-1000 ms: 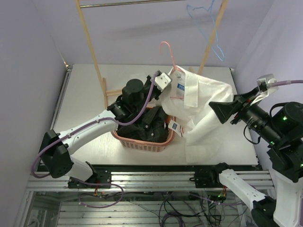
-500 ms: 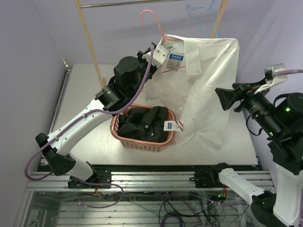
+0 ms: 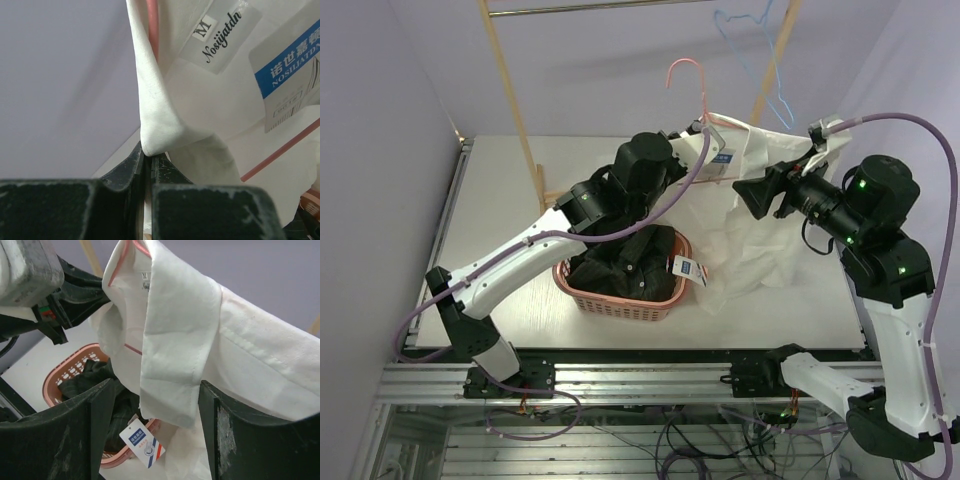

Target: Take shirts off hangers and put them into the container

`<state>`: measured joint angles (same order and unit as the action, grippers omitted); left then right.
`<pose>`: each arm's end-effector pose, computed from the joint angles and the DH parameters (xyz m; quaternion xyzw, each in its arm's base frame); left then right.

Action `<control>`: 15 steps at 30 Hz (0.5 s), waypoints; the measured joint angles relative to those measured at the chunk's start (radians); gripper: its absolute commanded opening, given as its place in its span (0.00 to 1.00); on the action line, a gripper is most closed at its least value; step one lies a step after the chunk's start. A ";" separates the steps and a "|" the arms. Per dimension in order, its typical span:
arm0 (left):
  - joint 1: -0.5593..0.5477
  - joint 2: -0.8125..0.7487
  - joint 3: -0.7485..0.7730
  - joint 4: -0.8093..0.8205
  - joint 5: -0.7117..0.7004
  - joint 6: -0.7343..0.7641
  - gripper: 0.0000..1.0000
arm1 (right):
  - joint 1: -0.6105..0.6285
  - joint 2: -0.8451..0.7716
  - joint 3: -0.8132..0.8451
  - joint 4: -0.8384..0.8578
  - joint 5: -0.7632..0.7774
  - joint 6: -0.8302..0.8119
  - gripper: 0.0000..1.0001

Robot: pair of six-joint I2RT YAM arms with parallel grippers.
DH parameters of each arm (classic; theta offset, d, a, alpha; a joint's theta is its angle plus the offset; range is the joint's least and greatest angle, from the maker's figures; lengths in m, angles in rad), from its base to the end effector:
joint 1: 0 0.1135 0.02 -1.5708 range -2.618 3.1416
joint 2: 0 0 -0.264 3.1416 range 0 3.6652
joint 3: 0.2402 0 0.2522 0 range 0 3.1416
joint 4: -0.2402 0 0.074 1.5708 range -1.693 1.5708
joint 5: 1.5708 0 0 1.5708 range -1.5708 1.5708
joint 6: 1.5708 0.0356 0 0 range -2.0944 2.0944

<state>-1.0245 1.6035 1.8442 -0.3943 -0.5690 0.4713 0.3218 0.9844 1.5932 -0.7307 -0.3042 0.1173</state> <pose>0.2008 -0.2934 0.4781 0.3617 0.6585 0.0344 0.6591 0.1368 0.0568 0.5096 -0.1754 0.7261 0.2534 0.6146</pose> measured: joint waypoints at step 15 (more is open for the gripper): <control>-0.017 0.018 0.121 -0.113 -0.040 -0.053 0.07 | 0.000 -0.009 -0.159 0.050 0.048 0.002 0.63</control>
<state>-1.0412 1.6218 1.9656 -0.5068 -0.6094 0.4183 0.3222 0.9756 1.4338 -0.6804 -0.2565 0.1196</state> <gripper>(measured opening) 0.119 0.632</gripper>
